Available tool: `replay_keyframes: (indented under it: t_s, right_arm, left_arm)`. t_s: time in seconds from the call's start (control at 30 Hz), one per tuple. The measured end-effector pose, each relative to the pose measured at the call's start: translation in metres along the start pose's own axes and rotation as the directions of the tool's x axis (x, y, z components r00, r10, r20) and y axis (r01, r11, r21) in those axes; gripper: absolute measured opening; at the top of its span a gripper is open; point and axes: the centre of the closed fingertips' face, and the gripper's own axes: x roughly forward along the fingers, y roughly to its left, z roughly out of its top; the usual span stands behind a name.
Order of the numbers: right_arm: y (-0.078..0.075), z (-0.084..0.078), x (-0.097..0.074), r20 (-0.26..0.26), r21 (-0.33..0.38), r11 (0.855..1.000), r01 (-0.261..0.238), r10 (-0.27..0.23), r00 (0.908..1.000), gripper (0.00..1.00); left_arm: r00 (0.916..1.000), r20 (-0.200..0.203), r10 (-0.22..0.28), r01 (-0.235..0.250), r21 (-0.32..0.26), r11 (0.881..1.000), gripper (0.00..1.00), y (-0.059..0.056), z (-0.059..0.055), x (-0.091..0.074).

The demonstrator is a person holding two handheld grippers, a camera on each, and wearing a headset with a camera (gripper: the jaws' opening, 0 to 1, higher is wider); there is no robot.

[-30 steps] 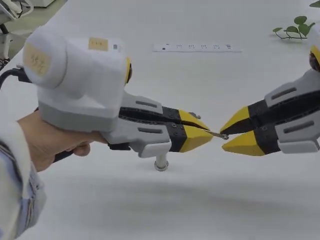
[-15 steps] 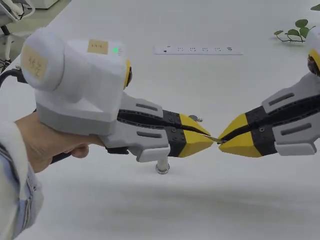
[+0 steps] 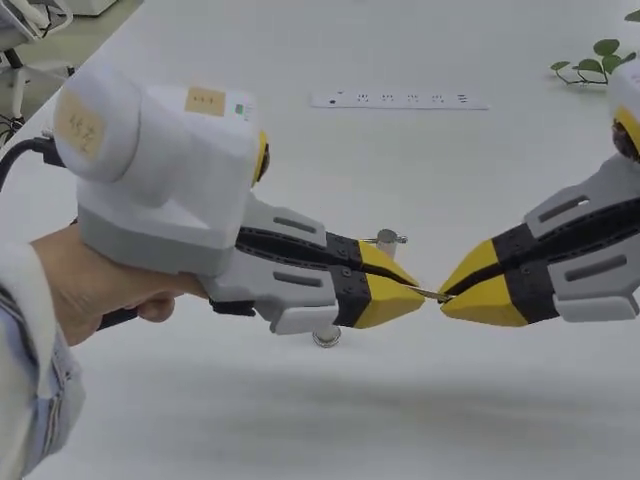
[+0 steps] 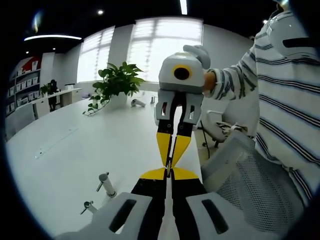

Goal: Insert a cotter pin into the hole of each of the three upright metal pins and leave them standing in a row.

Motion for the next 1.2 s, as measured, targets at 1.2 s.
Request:
replay_keyframes:
  t_s: [1.2]
  right_arm:
    - [-0.01,-0.021,0.02,-0.161,0.087,0.995,0.05,-0.035,0.9863,0.03]
  left_arm:
    - [0.974,-0.006,0.226,-0.226,0.001,0.974,0.32,0.041,-0.025,-0.022]
